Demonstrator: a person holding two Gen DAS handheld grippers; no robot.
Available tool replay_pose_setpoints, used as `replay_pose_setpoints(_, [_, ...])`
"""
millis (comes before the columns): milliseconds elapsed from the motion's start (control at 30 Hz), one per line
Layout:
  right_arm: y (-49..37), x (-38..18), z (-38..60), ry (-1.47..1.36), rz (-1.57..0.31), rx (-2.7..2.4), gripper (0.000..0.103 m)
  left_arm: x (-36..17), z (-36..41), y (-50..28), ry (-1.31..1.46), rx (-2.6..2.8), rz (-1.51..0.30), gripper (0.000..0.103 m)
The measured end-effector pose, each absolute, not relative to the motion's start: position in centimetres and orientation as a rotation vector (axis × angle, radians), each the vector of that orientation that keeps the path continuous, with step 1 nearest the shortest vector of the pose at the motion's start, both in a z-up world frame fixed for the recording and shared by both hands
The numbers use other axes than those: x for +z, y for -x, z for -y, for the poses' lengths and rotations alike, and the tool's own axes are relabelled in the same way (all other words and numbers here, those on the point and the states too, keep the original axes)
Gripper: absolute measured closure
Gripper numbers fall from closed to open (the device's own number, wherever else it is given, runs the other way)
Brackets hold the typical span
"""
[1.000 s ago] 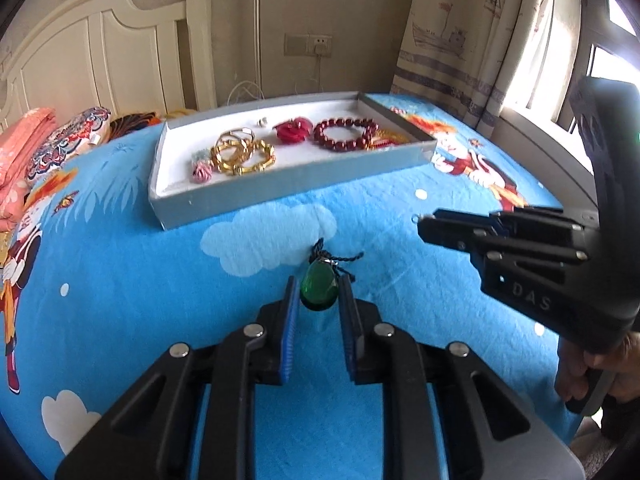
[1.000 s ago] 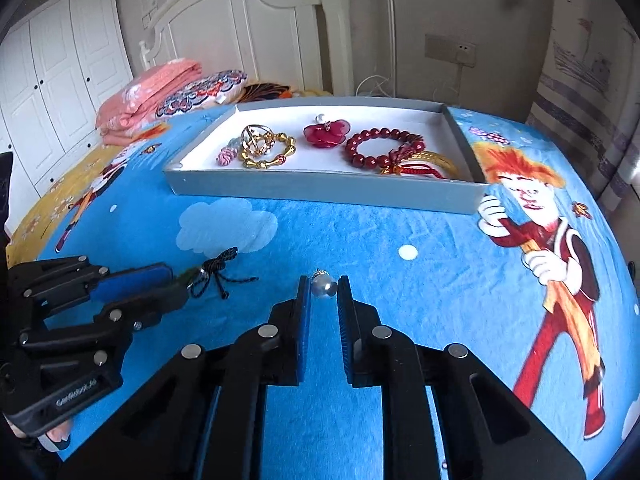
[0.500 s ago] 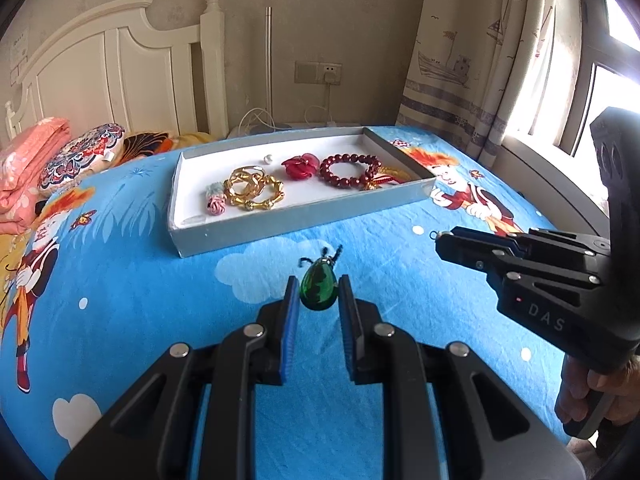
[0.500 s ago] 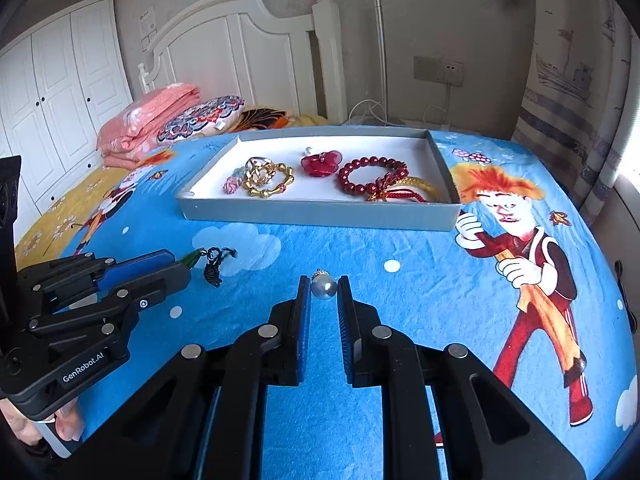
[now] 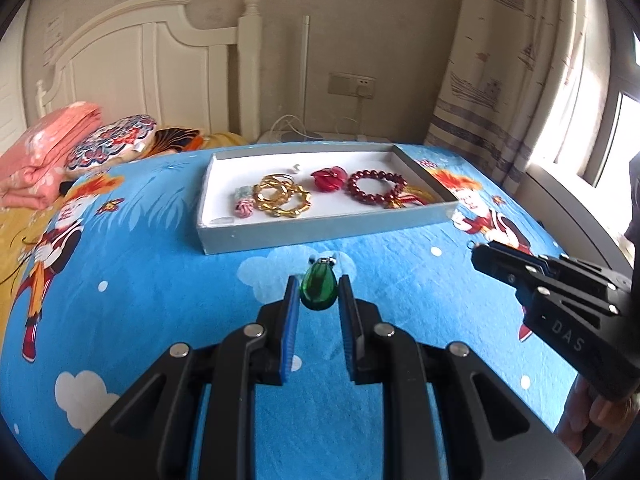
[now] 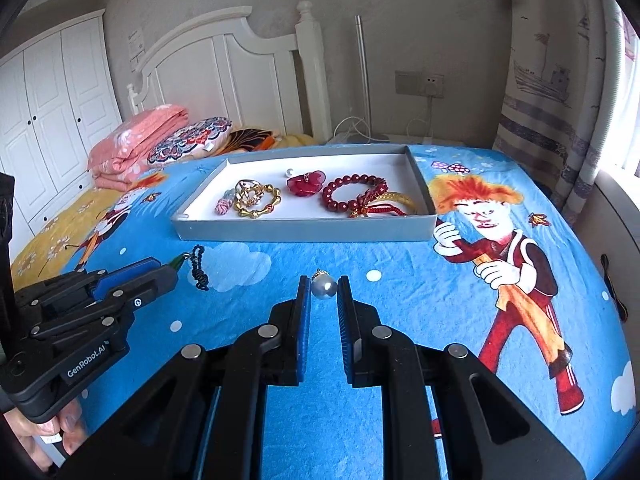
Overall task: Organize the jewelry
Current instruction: 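Lift the pendant and earring in both grippers and carry them toward the tray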
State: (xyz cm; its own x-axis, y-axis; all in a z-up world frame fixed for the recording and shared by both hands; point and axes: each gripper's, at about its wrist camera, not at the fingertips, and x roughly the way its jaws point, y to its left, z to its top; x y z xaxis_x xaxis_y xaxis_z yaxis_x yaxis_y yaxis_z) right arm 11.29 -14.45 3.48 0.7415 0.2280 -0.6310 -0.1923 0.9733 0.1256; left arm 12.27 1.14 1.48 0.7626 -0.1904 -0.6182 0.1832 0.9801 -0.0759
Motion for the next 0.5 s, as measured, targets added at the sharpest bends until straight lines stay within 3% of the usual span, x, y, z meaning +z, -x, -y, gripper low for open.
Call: replay_pose_setpoints(500, [-11.02,3.82,14.39,-0.061,-0.685,0.227,0.088,1.93,-0.74,-11.83,0.019,-0.191,-0.653,0.084])
